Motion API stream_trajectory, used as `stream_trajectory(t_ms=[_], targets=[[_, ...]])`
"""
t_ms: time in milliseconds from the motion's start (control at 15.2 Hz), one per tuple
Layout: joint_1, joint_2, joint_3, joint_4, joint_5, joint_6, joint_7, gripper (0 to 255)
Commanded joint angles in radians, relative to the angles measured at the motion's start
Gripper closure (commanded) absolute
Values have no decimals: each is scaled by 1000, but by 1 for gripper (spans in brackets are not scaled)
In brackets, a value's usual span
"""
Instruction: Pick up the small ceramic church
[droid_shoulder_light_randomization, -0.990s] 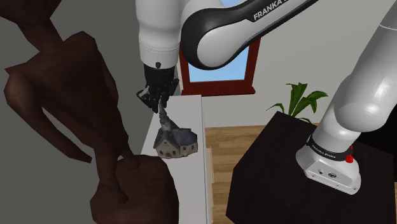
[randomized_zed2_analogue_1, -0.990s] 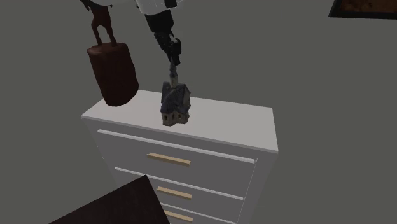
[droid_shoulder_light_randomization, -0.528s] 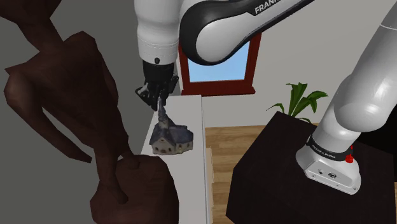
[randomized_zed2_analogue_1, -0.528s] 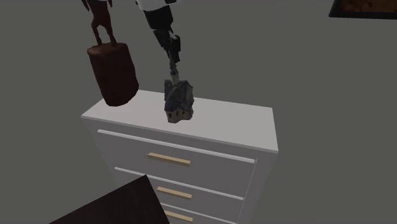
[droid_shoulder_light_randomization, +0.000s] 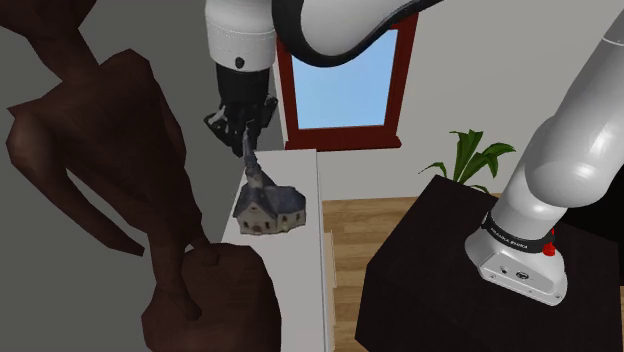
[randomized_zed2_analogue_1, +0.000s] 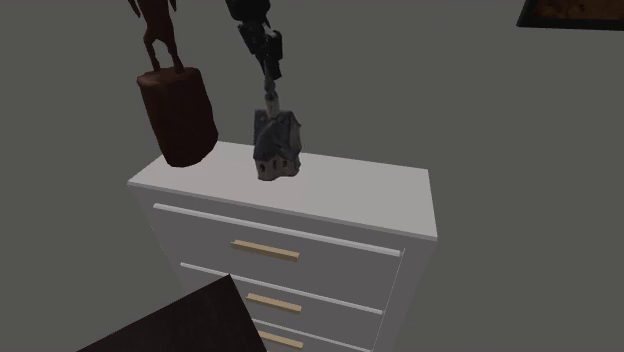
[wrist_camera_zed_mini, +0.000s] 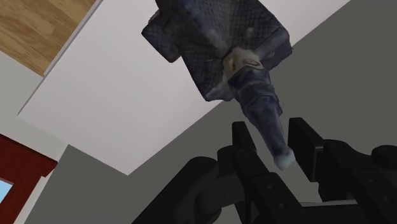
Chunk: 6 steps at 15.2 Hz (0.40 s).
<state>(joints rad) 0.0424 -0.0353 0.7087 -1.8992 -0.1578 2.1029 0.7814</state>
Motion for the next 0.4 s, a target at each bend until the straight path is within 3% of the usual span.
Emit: stream_trajectory(t_ms=[0, 330], targets=[[0, -3, -1, 26, 5, -28, -7, 255], [0, -6, -1, 66, 11, -69, -15, 255]])
